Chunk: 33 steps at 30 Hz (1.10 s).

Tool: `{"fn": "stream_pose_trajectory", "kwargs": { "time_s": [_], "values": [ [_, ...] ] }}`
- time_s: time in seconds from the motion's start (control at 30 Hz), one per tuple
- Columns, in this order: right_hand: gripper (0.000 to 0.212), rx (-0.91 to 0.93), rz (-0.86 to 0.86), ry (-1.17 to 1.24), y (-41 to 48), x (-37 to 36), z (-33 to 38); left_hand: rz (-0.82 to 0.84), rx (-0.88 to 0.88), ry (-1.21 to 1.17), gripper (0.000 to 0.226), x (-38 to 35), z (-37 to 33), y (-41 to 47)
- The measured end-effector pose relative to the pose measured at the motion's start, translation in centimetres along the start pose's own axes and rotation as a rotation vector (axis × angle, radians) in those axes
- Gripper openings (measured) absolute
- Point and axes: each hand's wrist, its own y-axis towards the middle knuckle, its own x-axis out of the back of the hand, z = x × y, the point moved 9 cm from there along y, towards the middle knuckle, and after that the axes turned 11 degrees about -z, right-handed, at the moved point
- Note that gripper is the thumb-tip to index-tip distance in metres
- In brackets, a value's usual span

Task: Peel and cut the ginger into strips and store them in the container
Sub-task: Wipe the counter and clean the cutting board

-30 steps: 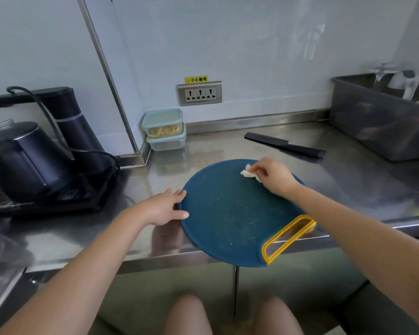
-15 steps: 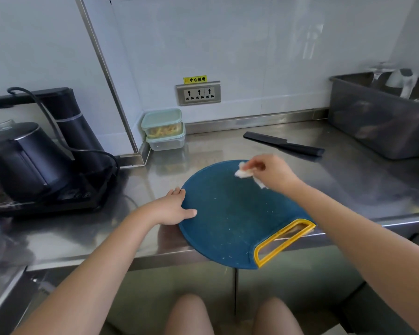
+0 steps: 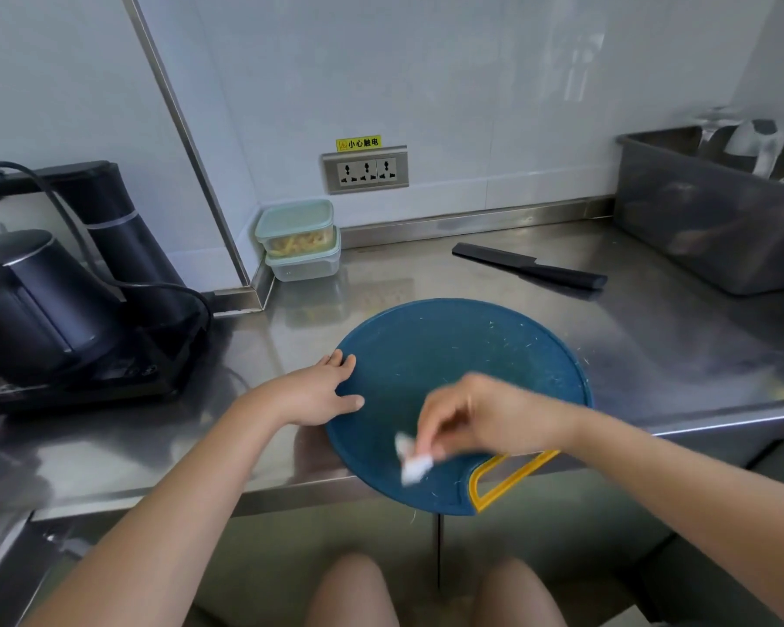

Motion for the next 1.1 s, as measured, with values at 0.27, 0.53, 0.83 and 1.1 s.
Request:
{"fn": "stream_pose_trajectory", "kwargs": {
  "time_s": [0.27, 0.53, 0.83, 1.1],
  "values": [
    [0.028, -0.378, -0.672, -0.349, 7.3, 8.4, -8.9, 0.025, 0.012, -0.028, 0.094, -0.1, 0.1, -0.3],
    [0.02, 0.097, -0.103, -0.218, 2.7, -1.3, 0.2, 0.068, 0.008, 0.011, 0.104, -0.3, 0.5, 0.2],
    [0.019, -0.343, -0.795, 0.209, -1.6, 11.3, -6.0, -0.275, 0.289, -0.221, 0.054, 2.2, 2.6, 0.9],
    [0.012, -0.486, -0.932, 0.116, -5.2, 9.2, -10.3, -0.28, 0.505, -0.549, 0.052, 2.0, 3.2, 2.4]
  ]
}}
